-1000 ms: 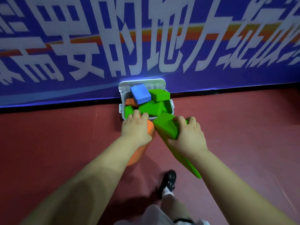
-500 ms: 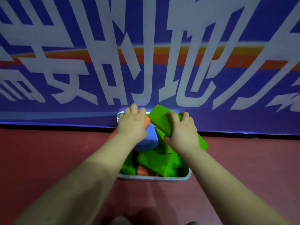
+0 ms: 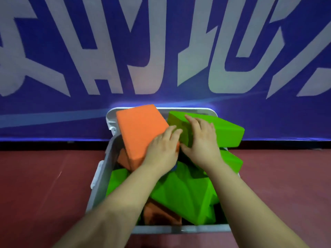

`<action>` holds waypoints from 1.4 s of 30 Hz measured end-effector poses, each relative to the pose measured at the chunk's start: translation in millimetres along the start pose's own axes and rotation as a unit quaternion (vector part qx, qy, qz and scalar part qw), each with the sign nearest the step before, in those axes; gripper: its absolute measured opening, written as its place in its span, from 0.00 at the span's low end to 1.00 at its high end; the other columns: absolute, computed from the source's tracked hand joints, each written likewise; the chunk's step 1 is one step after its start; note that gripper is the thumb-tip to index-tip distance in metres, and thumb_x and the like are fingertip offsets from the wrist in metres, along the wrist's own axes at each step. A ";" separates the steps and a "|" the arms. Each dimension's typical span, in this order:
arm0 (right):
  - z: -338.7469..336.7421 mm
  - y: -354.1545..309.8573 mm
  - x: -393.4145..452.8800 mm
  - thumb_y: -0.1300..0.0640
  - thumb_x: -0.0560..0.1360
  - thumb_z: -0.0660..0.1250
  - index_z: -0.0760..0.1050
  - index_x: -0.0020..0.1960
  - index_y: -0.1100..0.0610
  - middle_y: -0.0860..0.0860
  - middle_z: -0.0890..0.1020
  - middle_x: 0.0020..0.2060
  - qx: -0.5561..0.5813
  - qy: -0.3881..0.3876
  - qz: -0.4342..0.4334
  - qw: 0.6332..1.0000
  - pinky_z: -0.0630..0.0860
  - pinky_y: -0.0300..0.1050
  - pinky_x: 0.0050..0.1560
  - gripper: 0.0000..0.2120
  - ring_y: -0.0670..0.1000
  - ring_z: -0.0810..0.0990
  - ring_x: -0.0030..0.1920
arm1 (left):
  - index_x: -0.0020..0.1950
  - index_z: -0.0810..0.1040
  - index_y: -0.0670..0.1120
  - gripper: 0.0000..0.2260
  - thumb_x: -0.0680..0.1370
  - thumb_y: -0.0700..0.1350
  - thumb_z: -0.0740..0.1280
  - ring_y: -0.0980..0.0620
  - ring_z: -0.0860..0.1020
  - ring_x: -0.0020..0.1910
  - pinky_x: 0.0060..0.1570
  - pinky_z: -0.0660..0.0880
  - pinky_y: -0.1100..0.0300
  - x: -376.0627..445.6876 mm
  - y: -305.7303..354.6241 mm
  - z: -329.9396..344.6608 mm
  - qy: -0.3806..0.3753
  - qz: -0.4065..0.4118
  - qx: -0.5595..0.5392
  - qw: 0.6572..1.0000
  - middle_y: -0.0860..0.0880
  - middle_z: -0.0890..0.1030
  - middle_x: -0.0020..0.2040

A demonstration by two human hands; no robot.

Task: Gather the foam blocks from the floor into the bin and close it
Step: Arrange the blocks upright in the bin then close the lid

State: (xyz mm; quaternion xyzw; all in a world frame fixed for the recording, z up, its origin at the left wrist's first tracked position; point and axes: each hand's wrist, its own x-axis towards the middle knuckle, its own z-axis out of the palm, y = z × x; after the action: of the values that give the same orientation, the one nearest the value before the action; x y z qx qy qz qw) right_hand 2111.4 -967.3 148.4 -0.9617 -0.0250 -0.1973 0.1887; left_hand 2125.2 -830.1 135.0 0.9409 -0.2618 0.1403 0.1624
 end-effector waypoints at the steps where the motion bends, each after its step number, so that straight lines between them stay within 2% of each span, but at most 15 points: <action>1: 0.7 0.1 3.2 0.52 0.61 0.72 0.64 0.72 0.57 0.59 0.75 0.59 -0.002 -0.012 -0.002 1.000 0.65 0.64 0.65 0.41 0.60 0.71 0.61 | 0.62 0.75 0.43 0.28 0.63 0.42 0.74 0.41 0.81 0.53 0.50 0.78 0.52 -1.8 0.2 -0.3 -0.008 0.000 -0.022 1.000 0.43 0.76 0.63; 3: -3.2 -3.2 11.3 0.51 0.62 0.70 0.64 0.72 0.58 0.59 0.74 0.60 -0.004 -0.035 -0.003 0.999 0.63 0.65 0.67 0.40 0.61 0.71 0.63 | 0.64 0.73 0.45 0.26 0.67 0.47 0.71 0.43 0.77 0.59 0.59 0.73 0.52 -1.4 -4.9 -13.0 -0.010 -0.009 -0.064 0.998 0.46 0.75 0.64; 5: -9.5 -11.2 18.7 0.47 0.63 0.66 0.68 0.70 0.56 0.57 0.73 0.61 0.009 -0.050 0.007 0.999 0.56 0.65 0.71 0.36 0.60 0.70 0.65 | 0.63 0.73 0.47 0.26 0.67 0.55 0.67 0.46 0.75 0.61 0.63 0.66 0.55 -0.6 -20.8 -31.0 0.042 -0.036 -0.067 0.996 0.48 0.76 0.63; 7: -9.9 -24.6 24.7 0.43 0.65 0.59 0.73 0.66 0.54 0.55 0.75 0.59 0.025 -0.032 -0.021 0.999 0.51 0.63 0.72 0.32 0.58 0.71 0.65 | 0.64 0.72 0.48 0.29 0.66 0.61 0.64 0.47 0.73 0.62 0.64 0.61 0.55 -2.3 -46.4 -46.1 0.100 -0.127 -0.061 0.985 0.48 0.75 0.63; 8: -7.5 -32.9 27.4 0.41 0.66 0.56 0.74 0.64 0.54 0.54 0.77 0.58 0.016 -0.025 -0.045 0.999 0.50 0.63 0.72 0.31 0.58 0.72 0.64 | 0.66 0.70 0.49 0.30 0.67 0.61 0.65 0.46 0.71 0.65 0.66 0.61 0.54 -3.7 -62.9 -49.0 0.094 -0.205 -0.080 0.971 0.48 0.72 0.65; 10: 2.4 -49.0 30.3 0.33 0.66 0.50 0.74 0.64 0.51 0.54 0.78 0.59 -0.052 -0.069 -0.067 0.994 0.47 0.64 0.72 0.36 0.59 0.69 0.67 | 0.71 0.62 0.49 0.37 0.68 0.60 0.70 0.44 0.68 0.68 0.69 0.63 0.51 -5.9 -90.6 -44.6 0.009 -0.369 -0.195 0.909 0.45 0.67 0.69; 12: 15.0 -55.7 28.2 0.25 0.61 0.41 0.66 0.70 0.45 0.57 0.74 0.65 -0.117 -0.166 -0.017 0.979 0.41 0.66 0.71 0.45 0.61 0.61 0.72 | 0.74 0.53 0.50 0.46 0.63 0.62 0.72 0.45 0.69 0.68 0.69 0.65 0.49 -8.4 -102.8 -33.0 -0.046 -0.423 -0.339 0.839 0.45 0.66 0.71; 14: 23.5 -55.4 26.6 0.22 0.62 0.41 0.56 0.74 0.42 0.58 0.72 0.67 -0.097 -0.220 0.039 0.970 0.39 0.66 0.71 0.46 0.61 0.58 0.74 | 0.74 0.50 0.52 0.45 0.66 0.57 0.74 0.46 0.72 0.66 0.68 0.67 0.48 -9.6 -105.4 -25.8 -0.028 -0.419 -0.411 0.809 0.47 0.68 0.71; 16: 24.8 -58.1 26.4 0.23 0.66 0.49 0.55 0.75 0.43 0.58 0.74 0.65 -0.049 -0.226 0.057 0.971 0.43 0.64 0.72 0.42 0.59 0.63 0.72 | 0.75 0.51 0.53 0.40 0.71 0.51 0.73 0.47 0.73 0.65 0.68 0.67 0.48 -8.9 -109.3 -25.9 -0.010 -0.419 -0.431 0.799 0.48 0.69 0.70; 20: 31.8 -77.9 23.4 0.28 0.67 0.61 0.54 0.75 0.43 0.57 0.70 0.65 0.087 -0.229 0.085 0.966 0.67 0.52 0.67 0.42 0.58 0.73 0.63 | 0.76 0.53 0.54 0.37 0.73 0.47 0.71 0.48 0.73 0.64 0.67 0.68 0.51 -16.0 -124.0 -41.3 0.024 -0.411 -0.442 0.797 0.48 0.71 0.69; 22: 40.1 -90.2 18.3 0.31 0.66 0.66 0.51 0.76 0.43 0.55 0.67 0.66 0.143 -0.238 0.089 0.957 0.71 0.49 0.63 0.44 0.56 0.74 0.63 | 0.76 0.53 0.54 0.36 0.74 0.44 0.70 0.48 0.73 0.64 0.66 0.68 0.53 -21.5 -131.7 -51.3 0.037 -0.396 -0.443 0.803 0.48 0.71 0.69; 26: 48.0 -103.4 14.9 0.33 0.64 0.70 0.51 0.76 0.43 0.52 0.65 0.67 0.176 -0.208 0.088 0.958 0.69 0.44 0.62 0.48 0.52 0.72 0.64 | 0.76 0.52 0.54 0.35 0.76 0.44 0.69 0.49 0.72 0.64 0.66 0.68 0.54 -27.3 -139.3 -65.1 0.046 -0.379 -0.440 0.813 0.50 0.69 0.70; 31: 32.8 -105.7 20.7 0.32 0.62 0.71 0.51 0.75 0.41 0.51 0.66 0.67 0.169 -0.183 0.090 0.964 0.71 0.46 0.61 0.48 0.51 0.73 0.64 | 0.76 0.53 0.56 0.34 0.76 0.44 0.69 0.51 0.72 0.62 0.65 0.68 0.54 -16.4 -134.6 -79.2 0.046 -0.360 -0.460 0.810 0.50 0.69 0.70; 35: 31.3 -122.9 22.5 0.35 0.64 0.72 0.51 0.76 0.42 0.52 0.65 0.68 0.192 -0.205 0.074 0.957 0.69 0.44 0.63 0.47 0.51 0.72 0.65 | 0.76 0.53 0.55 0.34 0.76 0.43 0.68 0.54 0.71 0.59 0.60 0.68 0.58 -19.0 -150.1 -98.6 0.030 -0.370 -0.471 0.800 0.51 0.70 0.69; 42: 81.5 -174.2 9.2 0.37 0.65 0.72 0.51 0.76 0.44 0.52 0.64 0.69 0.229 -0.254 0.037 0.939 0.69 0.45 0.64 0.47 0.52 0.71 0.66 | 0.77 0.52 0.52 0.34 0.77 0.39 0.66 0.56 0.69 0.60 0.59 0.65 0.61 -74.6 -203.4 -104.1 0.057 -0.416 -0.457 0.785 0.51 0.68 0.68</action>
State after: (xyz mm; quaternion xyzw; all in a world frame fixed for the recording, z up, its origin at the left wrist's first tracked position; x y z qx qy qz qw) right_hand 2128.7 -775.6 144.2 -0.9109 -0.0805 0.0715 0.3984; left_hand 2154.6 -592.5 156.3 0.7649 0.1310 -0.0233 0.6302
